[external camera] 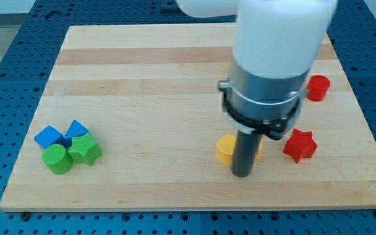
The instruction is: Push the yellow heart along with the yellow hexagon towards the red star
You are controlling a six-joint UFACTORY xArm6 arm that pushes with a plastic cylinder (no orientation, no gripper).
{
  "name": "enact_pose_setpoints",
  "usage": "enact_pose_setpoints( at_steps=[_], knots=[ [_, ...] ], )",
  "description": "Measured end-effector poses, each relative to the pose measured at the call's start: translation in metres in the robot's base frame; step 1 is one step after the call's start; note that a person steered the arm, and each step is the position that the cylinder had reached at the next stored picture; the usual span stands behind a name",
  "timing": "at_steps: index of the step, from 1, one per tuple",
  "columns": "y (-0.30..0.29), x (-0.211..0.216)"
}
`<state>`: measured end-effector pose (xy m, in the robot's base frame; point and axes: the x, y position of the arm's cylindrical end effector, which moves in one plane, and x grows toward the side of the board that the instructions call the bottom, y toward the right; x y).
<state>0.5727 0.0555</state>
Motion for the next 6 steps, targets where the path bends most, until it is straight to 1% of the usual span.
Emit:
enact_pose_setpoints(
  at_steps=[1, 2, 3, 4, 5, 6],
  knots=[
    [-0.039, 0.018],
    [-0.071, 0.020],
    [-0.067, -0.007],
    [-0.043, -0.024],
    [-0.021, -0.033],
    [0.001, -0.032]
  ],
)
